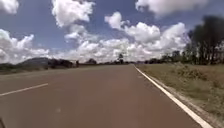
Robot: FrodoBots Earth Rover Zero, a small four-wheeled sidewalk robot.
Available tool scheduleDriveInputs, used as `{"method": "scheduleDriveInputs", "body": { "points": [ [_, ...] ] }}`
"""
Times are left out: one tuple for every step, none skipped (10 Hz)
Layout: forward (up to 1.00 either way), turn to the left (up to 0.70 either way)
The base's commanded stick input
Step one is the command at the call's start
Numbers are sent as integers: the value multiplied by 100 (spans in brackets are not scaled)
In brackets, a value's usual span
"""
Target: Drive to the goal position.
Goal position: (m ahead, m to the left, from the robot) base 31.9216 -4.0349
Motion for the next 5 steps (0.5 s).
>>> {"method": "scheduleDriveInputs", "body": {
  "points": [
    [100,0],
    [100,0],
    [100,0],
    [100,0],
    [100,-1]
  ]
}}
